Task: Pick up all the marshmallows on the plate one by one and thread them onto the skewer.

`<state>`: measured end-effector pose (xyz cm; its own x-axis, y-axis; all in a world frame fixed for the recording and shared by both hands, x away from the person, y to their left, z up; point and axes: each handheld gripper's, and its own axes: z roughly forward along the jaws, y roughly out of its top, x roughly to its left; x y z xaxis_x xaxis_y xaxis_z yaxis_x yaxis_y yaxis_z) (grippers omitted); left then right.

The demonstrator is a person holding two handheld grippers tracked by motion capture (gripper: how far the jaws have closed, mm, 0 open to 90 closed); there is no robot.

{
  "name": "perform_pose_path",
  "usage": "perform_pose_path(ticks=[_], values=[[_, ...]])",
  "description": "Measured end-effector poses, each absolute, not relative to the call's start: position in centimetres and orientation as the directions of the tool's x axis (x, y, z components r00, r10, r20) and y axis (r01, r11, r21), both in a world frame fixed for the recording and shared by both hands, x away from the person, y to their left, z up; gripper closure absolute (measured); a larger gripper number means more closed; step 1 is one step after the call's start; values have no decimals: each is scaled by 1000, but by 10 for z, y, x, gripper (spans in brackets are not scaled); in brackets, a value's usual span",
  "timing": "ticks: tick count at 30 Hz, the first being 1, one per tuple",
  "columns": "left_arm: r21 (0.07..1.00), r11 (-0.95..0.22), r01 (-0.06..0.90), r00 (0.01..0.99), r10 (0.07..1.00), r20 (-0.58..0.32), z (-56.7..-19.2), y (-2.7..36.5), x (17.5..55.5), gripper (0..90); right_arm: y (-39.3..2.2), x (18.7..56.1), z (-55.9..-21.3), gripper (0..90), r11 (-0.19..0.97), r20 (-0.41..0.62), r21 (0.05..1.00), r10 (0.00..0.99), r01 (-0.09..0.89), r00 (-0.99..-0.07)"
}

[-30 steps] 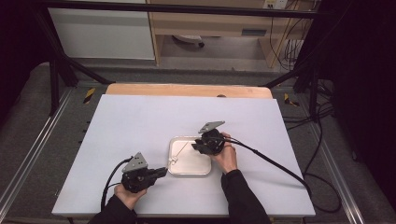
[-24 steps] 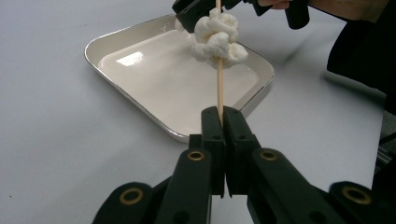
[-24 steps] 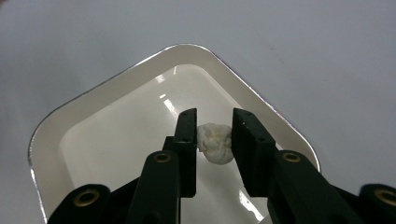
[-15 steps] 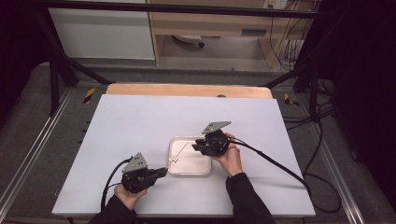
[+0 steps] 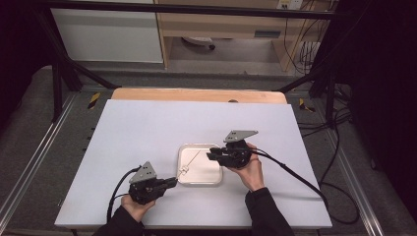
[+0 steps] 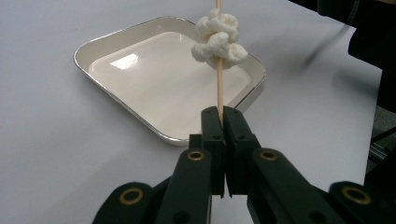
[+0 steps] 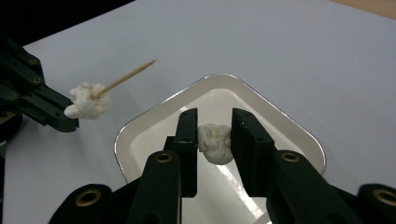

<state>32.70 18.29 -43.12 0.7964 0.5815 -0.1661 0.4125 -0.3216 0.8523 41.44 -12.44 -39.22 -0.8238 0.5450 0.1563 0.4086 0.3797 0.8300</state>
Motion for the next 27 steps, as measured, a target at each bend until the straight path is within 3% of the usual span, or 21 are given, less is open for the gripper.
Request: perform_pose_path(ticks=[14, 27], values=[[856, -327, 399, 806, 570, -158, -431, 179, 325, 882, -142, 404, -369, 721, 192, 278, 887, 505, 421, -817], [862, -324, 389, 809, 568, -151, -430, 178, 323, 882, -136, 408, -372, 718, 69, 397, 878, 451, 475, -799]])
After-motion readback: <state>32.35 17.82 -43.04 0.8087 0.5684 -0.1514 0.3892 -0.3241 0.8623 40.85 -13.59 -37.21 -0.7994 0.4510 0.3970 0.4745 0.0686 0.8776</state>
